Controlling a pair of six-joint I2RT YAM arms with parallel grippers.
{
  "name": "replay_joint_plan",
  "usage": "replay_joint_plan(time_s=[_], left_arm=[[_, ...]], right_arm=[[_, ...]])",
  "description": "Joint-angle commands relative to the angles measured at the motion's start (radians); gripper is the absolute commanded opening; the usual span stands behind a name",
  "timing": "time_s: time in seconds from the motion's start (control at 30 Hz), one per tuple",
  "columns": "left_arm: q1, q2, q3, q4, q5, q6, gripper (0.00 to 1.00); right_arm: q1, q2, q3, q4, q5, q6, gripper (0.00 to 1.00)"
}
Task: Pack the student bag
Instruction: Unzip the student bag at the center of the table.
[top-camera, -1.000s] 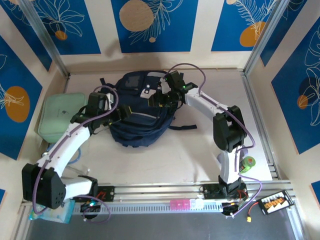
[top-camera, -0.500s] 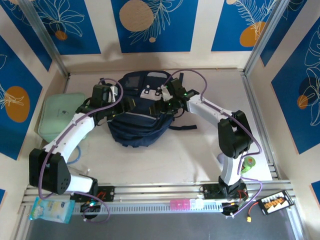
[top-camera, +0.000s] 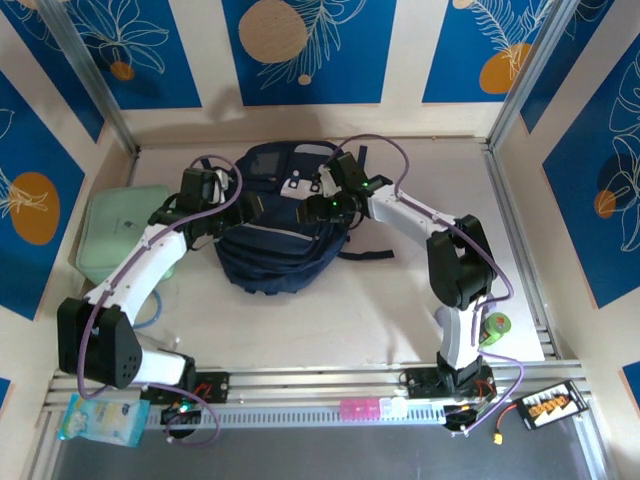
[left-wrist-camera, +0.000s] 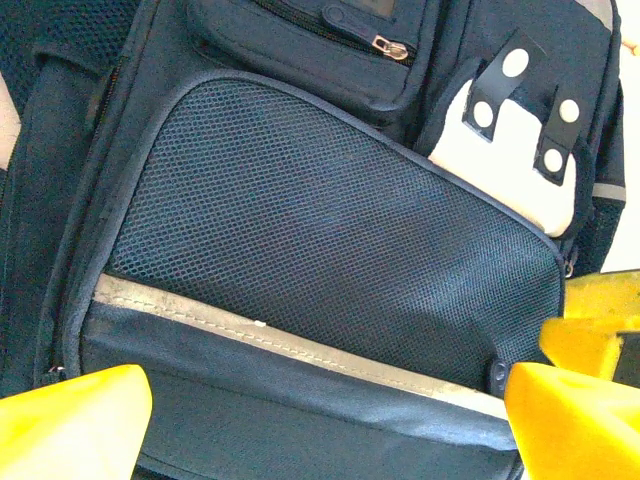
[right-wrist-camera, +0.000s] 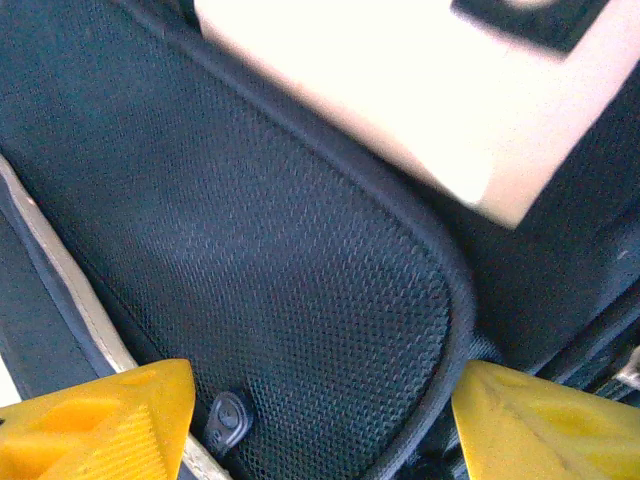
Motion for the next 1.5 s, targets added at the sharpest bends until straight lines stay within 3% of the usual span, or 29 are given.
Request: replay_joint_plan(time_s=[0.0, 0.4, 0.5, 0.63, 0.73, 0.9, 1.47], left_arm=[[0.018, -0.008, 0.008, -0.019, -0.020, 0.021, 0.91], [0.031, 0.009, 0.008, -0.012, -0.011, 0.021, 0.92], [0.031, 0.007, 0.005, -0.012, -0.008, 0.020, 0.92], [0.034, 0.003, 0.003, -0.014, -0.005, 0.019, 0.92], [0.033, 0.003, 0.006, -0.017, -0.001, 0.020, 0.92], [0.035, 0.006, 0.010, -0.017, 0.008, 0.022, 0.92], [0.035, 0.024, 0.026, -0.012, 0.035, 0.022, 0.93]], right_arm=[[0.024, -0.048, -0.060, -0.033, -0.033, -0.001, 0.70], [0.090, -0.138, -0.167, -0.075, 0.015, -0.085, 0.69], [0.100, -0.138, -0.174, -0.084, 0.093, -0.136, 0.63], [0.101, -0.128, -0.175, -0.088, 0.215, -0.181, 0.48], [0.101, -0.125, -0.176, -0.079, 0.241, -0.207, 0.38], [0.104, -0.122, -0.176, -0.078, 0.254, -0.224, 0.30], [0.126, -0.162, -0.229, -0.045, 0.189, -0.210, 0.32]])
